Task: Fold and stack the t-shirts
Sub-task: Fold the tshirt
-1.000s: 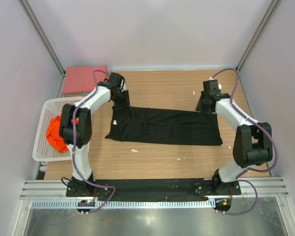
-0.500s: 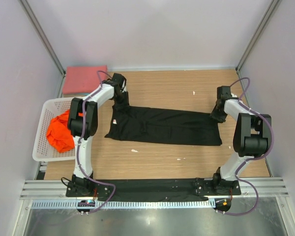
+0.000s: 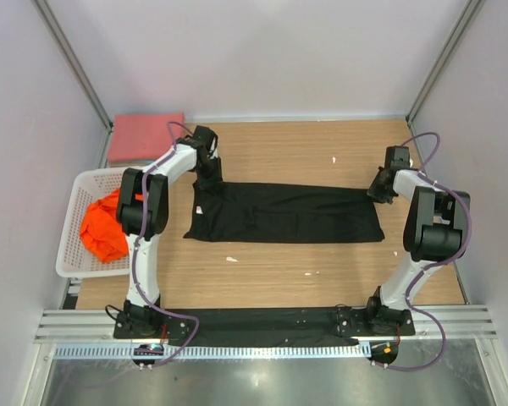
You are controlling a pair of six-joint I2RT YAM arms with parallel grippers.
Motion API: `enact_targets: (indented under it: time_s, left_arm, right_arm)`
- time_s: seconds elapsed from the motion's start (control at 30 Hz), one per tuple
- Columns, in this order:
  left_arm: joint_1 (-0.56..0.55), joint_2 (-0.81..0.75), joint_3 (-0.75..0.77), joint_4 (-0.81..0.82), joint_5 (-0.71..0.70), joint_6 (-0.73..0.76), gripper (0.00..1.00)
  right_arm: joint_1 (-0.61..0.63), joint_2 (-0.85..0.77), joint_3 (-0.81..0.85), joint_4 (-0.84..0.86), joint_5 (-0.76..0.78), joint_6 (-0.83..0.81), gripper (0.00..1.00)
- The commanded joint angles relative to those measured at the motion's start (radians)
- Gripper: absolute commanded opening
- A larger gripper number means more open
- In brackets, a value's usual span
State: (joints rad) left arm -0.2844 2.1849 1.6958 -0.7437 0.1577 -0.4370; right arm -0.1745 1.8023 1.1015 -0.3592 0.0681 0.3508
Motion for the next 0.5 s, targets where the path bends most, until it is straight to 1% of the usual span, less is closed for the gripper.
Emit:
enact_targets:
  time_s: [0.0, 0.07, 0.2, 0.23, 0.27, 0.3, 0.37, 0.47]
  left_arm:
    - [0.011, 0.050, -0.002, 0.012, -0.047, 0.020, 0.31]
    - [0.011, 0.053, 0.001, 0.009, -0.050, 0.020, 0.31]
    - [0.013, 0.058, 0.008, 0.009, -0.066, 0.021, 0.31]
    - [0.013, 0.061, 0.011, 0.007, -0.069, 0.023, 0.31]
    - [0.013, 0.062, 0.018, 0.007, -0.073, 0.023, 0.31]
    - [0.013, 0.064, 0.021, 0.006, -0.070, 0.021, 0.31]
    - [0.013, 0.068, 0.028, 0.007, -0.061, 0.023, 0.32]
    - [0.013, 0.069, 0.033, 0.012, -0.047, 0.020, 0.31]
  right_arm:
    - [-0.011, 0.011, 0.029, 0.086, -0.030, -0.055, 0.04]
    - [-0.011, 0.015, 0.029, 0.103, -0.040, -0.061, 0.01]
    - [-0.010, 0.019, 0.021, 0.131, -0.042, -0.067, 0.01]
    - [-0.011, 0.019, 0.023, 0.131, -0.036, -0.075, 0.04]
    - [-0.011, 0.017, 0.024, 0.134, -0.031, -0.076, 0.08]
    - [-0.011, 0.014, 0.026, 0.134, -0.028, -0.078, 0.18]
    - [-0.011, 0.012, 0.029, 0.144, -0.037, -0.082, 0.22]
    - [-0.011, 0.022, 0.054, 0.140, -0.053, -0.084, 0.25]
